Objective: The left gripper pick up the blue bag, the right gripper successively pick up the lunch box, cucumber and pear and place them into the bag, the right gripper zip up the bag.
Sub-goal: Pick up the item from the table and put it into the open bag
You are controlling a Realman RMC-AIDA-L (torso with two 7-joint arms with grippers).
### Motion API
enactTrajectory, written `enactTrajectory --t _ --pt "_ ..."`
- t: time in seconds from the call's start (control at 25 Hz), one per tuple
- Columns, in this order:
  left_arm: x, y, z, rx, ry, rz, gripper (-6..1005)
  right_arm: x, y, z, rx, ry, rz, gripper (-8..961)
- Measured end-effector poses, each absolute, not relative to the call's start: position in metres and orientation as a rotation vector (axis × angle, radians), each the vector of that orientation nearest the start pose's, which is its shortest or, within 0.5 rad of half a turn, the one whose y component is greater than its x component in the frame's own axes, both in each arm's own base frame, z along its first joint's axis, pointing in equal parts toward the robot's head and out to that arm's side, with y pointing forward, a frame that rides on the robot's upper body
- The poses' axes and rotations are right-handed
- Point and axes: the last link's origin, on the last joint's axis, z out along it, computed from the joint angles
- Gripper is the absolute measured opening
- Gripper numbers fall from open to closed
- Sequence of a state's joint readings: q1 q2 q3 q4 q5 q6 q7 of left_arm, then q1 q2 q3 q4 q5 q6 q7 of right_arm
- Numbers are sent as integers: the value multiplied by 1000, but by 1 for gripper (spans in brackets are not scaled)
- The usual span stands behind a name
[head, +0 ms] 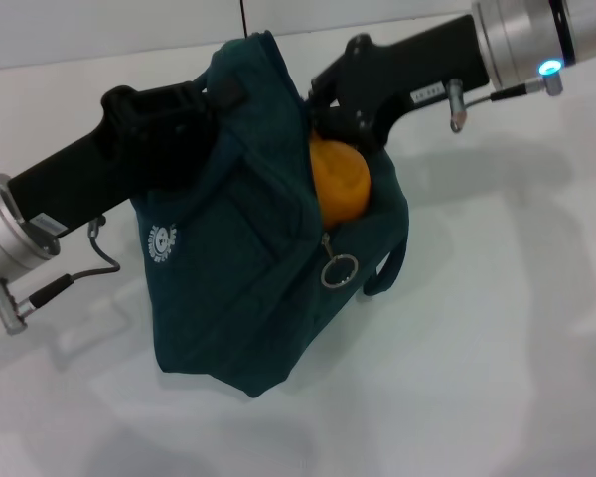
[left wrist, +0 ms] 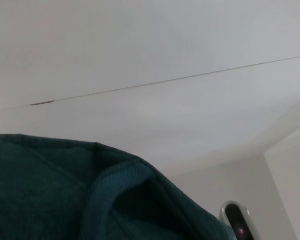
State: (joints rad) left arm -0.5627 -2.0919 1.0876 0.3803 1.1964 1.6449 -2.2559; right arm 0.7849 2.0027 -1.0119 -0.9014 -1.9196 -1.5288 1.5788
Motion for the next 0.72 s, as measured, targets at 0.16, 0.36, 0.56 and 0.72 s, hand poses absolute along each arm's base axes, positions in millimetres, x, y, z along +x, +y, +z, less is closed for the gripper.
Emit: enactTrajectory --t 0.16,0.36,0.56,0.72 --pt "-192 324 -22 -2266 -2058 -1696 55 129 390 23 -2985 101 488 24" --pt "-191 325 -21 -2274 -2046 -1697 55 133 389 26 -3008 165 436 29" --pt "-192 325 -20 -2275 -2043 -1696 55 132 387 33 -2965 145 473 34" --pt "-191 324 -20 -2281 -2039 -1698 55 131 388 39 -2911 148 562 38"
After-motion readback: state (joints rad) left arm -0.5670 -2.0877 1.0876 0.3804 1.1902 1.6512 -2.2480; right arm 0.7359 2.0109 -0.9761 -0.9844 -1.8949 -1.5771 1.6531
